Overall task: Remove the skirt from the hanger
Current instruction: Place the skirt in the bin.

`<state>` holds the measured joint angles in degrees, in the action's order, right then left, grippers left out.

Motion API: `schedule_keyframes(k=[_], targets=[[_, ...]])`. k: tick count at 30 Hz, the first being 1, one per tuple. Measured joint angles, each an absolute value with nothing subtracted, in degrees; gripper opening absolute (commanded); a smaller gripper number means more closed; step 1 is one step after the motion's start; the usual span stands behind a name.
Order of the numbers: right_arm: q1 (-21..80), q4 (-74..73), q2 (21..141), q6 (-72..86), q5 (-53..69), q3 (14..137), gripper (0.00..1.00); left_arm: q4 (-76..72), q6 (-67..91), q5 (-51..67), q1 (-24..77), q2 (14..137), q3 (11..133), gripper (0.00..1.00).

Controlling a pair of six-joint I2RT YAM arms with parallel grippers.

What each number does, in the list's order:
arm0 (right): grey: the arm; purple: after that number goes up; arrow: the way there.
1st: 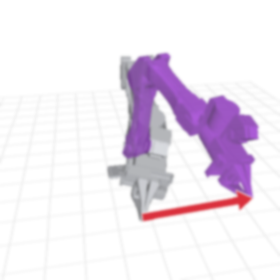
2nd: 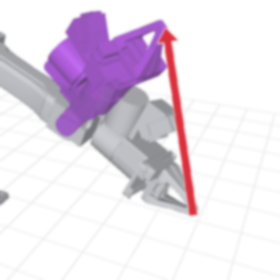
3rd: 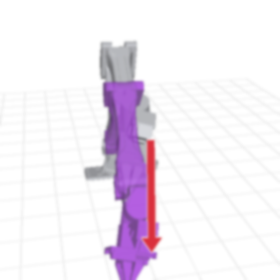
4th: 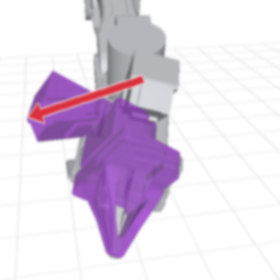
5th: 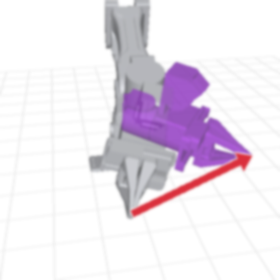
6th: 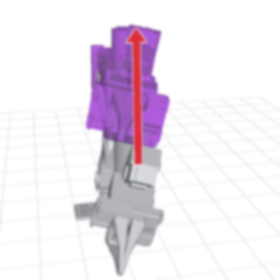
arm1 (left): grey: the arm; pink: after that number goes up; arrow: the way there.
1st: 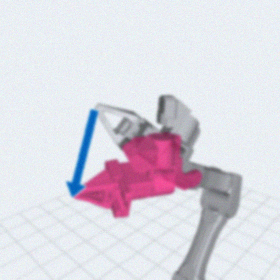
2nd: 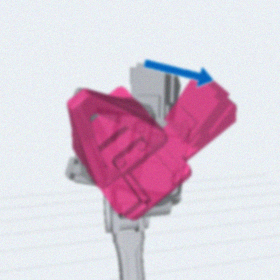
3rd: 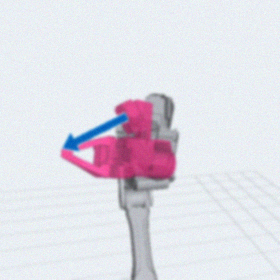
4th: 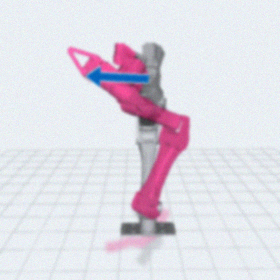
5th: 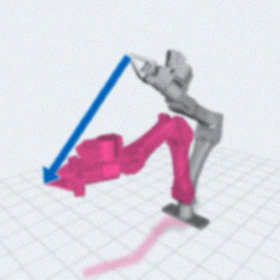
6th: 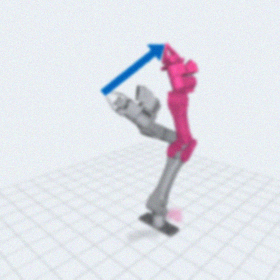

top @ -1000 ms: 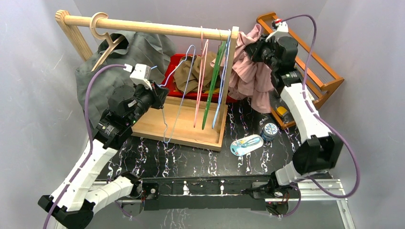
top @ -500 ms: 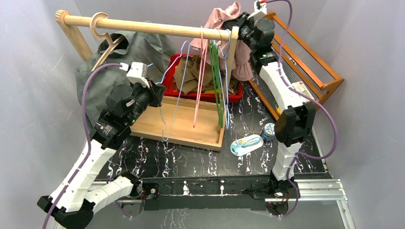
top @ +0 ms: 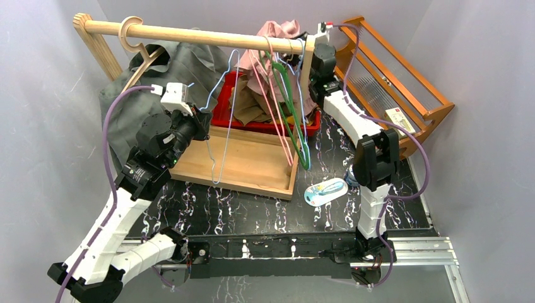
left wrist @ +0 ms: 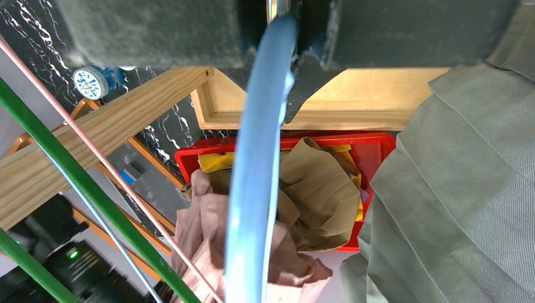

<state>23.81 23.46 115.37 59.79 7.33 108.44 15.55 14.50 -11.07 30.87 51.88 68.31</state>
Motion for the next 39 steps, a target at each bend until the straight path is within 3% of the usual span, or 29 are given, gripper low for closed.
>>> schedule_keyframes(k=[10, 18, 21, 26, 30, 39], targets=[[23.81, 25.52, 120.97, 59.75, 6.59, 95.18, 0.00, 16.62, 14.11, -11.49, 30.87, 51.86, 68.34, 0.00], [24.53, 25.19, 128.57, 52.38, 8.71, 93.97, 0.01, 20.36, 14.17, -11.53, 30.87, 52.42, 71.33, 0.00], [24.84, 23.81, 129.03, 48.53, 9.41, 94.13, 0.19, 23.22, 14.41, -11.60, 30.87, 53.63, 75.13, 0.00], [24.84, 14.68, 128.18, 41.76, 11.81, 98.19, 0.67, 30.00, 14.66, -11.40, 30.87, 56.16, 82.52, 0.00], [24.62, 3.86, 123.31, 36.73, 16.01, 98.91, 0.96, 36.23, 14.59, -10.96, 30.87, 57.74, 87.11, 0.00], [18.15, -10.55, 111.02, 28.75, 20.71, 94.11, 0.98, 46.57, 12.58, -11.16, 30.87, 58.74, 95.64, 0.00]])
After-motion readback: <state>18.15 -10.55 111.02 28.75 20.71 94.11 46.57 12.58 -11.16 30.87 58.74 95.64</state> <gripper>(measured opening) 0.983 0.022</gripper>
